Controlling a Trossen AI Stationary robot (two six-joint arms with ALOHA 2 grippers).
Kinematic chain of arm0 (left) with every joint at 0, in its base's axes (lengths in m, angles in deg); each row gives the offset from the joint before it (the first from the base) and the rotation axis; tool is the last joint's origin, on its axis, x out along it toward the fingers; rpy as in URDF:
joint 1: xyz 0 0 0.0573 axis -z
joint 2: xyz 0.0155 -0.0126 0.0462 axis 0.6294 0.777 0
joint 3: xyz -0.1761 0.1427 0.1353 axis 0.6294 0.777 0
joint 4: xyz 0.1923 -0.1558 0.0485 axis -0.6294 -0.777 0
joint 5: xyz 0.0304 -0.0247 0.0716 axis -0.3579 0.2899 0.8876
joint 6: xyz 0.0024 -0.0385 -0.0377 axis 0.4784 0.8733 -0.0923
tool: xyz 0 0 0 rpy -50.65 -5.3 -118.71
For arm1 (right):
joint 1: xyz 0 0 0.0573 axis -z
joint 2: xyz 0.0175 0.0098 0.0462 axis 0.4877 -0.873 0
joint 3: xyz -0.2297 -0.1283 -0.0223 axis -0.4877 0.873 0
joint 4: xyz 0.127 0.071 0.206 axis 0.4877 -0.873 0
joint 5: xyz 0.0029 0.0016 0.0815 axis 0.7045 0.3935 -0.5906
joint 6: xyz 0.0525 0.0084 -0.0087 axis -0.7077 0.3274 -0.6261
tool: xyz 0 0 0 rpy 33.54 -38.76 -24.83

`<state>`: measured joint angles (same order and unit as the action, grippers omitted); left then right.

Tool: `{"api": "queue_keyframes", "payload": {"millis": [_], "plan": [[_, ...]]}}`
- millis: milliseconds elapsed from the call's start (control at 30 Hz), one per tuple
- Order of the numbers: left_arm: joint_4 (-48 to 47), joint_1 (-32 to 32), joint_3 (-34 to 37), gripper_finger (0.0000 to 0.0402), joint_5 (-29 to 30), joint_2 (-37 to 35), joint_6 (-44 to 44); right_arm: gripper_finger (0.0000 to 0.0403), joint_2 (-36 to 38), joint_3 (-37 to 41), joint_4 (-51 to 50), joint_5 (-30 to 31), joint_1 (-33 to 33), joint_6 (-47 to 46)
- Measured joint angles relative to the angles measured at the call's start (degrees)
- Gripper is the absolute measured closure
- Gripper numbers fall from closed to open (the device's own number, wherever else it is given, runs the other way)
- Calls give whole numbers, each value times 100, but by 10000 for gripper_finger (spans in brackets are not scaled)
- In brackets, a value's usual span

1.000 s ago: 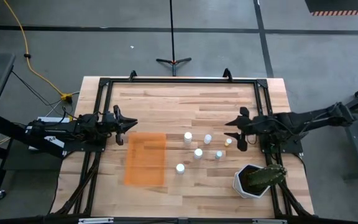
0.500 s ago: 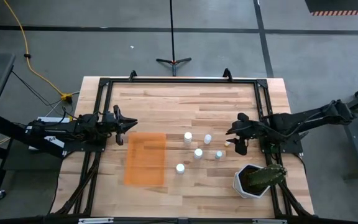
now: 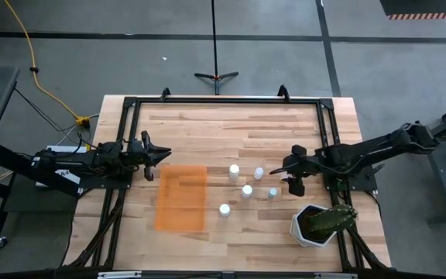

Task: Pick and place pill bottles into a basket
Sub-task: Put the yellow pill bottle into the orange bin

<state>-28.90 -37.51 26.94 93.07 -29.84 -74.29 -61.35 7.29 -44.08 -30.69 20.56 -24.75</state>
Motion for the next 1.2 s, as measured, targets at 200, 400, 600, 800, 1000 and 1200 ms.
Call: {"api": "queue_keyframes", "payload": {"millis": [200, 400, 600, 800, 1000, 1200], "plan": [[0, 1, 0, 314, 2, 0, -1, 158, -25, 0, -222, -134, 0, -42], [0, 0, 0, 314, 9, 0, -2, 158, -71, 8, -160, -153, 0, -39], [0, 0, 0, 314, 11, -2, -2, 158, -331, 20, -28, -140, 0, -16], [0, 0, 0, 314, 10, -2, -2, 158, -717, 20, 76, -107, 0, 15], [0, 0, 0, 314, 9, -2, -2, 158, -1041, 21, 123, -91, 0, -15], [0, 0, 0, 314, 9, -2, -2, 158, -1105, 22, 216, -72, 0, -7]]}}
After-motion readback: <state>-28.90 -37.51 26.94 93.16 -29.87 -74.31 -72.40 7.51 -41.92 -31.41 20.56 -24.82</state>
